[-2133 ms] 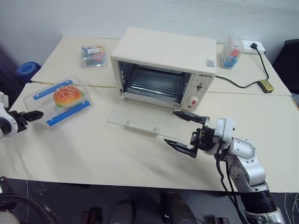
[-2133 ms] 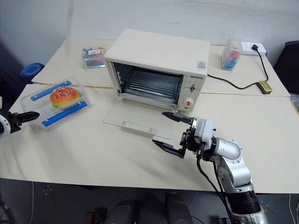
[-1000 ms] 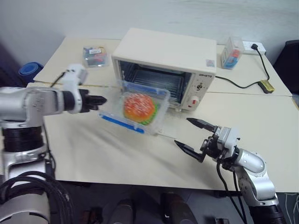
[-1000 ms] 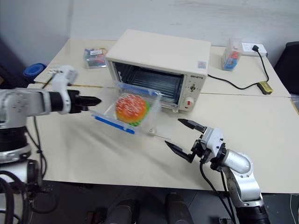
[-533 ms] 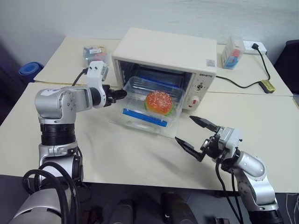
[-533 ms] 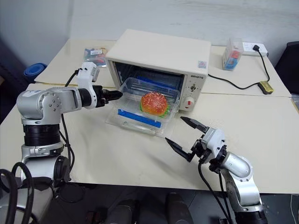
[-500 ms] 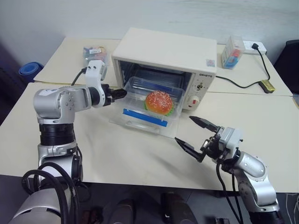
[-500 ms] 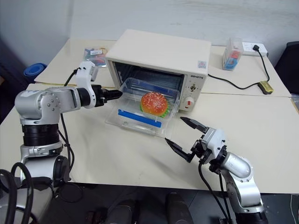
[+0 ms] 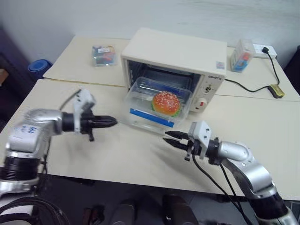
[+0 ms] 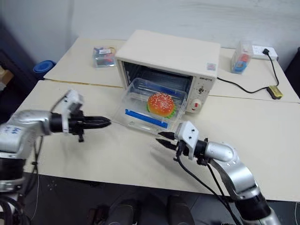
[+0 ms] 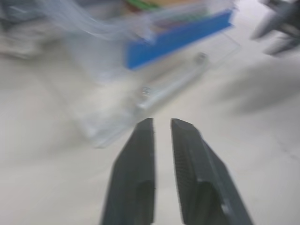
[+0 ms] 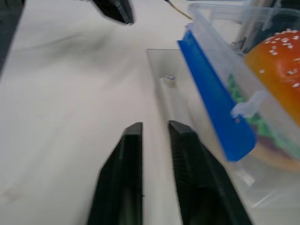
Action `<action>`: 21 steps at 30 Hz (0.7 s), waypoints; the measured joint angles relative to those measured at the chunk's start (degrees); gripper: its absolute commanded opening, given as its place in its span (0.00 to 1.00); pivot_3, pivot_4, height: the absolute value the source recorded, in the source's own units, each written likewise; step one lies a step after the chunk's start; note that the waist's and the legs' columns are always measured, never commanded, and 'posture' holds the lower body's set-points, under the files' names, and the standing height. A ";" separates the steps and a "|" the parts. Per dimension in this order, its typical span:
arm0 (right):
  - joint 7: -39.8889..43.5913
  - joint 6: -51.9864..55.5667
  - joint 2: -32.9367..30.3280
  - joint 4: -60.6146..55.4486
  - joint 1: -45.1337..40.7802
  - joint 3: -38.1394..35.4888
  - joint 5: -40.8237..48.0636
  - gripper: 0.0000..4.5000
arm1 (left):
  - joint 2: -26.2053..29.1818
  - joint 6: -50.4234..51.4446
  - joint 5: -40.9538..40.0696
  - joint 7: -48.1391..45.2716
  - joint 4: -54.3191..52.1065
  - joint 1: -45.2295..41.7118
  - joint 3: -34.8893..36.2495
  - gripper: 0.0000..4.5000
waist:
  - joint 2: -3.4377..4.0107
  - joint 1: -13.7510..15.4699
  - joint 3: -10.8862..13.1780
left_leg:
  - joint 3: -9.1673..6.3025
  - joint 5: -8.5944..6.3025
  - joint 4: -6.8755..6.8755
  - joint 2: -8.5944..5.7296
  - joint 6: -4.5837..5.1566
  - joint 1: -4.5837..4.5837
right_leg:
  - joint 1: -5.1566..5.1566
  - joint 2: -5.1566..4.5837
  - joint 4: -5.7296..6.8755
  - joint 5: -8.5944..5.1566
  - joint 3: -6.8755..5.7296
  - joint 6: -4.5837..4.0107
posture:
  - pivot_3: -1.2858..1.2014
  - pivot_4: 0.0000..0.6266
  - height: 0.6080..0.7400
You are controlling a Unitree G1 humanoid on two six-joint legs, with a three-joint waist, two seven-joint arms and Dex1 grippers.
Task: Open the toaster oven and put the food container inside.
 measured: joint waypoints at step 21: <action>-15.59 -11.12 16.34 32.91 -21.29 -0.63 -14.27 0.01 | -25.72 -19.52 7.94 28.09 30.26 -16.90 4.25 0.00 | 0.00 -1.41 0.00 | 0.17 0.35 0.05 -0.09 -0.43 -0.21 | -0.41 0.04 0.37 0.05 -0.37 0.11 | 0.52 0.24 1.00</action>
